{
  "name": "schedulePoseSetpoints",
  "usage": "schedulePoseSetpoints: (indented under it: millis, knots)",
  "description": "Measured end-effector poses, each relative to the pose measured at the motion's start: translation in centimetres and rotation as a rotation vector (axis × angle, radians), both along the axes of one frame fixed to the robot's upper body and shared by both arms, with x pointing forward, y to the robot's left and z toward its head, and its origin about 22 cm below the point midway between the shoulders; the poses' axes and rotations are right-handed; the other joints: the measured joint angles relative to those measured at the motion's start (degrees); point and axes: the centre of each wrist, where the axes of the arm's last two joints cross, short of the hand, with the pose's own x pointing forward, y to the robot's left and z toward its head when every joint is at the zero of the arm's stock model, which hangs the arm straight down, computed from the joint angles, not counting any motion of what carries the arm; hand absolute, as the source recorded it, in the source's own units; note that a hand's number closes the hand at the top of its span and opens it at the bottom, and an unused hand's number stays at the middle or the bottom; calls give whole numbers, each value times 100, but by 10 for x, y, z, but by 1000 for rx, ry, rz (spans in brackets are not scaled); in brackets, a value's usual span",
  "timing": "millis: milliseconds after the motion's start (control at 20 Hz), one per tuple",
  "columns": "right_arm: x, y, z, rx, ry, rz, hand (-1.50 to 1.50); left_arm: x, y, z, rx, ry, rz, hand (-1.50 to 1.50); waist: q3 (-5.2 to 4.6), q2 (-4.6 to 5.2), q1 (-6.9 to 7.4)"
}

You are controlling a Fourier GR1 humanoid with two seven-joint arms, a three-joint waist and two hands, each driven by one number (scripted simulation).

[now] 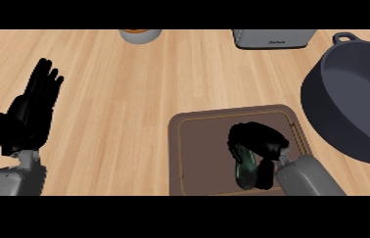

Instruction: Pick the eggplant from the tray and place it in the pot

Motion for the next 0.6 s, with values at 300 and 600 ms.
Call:
schedulePoseSetpoints:
  millis: [300,600]
  knots:
    - [-65,-5,10,5,-132,-232,150,0,7,1,1,8,15,0,28,43,-84]
    - [-113,-6,47,143,-291,-434,150,0,0,0,-2,2,11,0,47,78,-41]
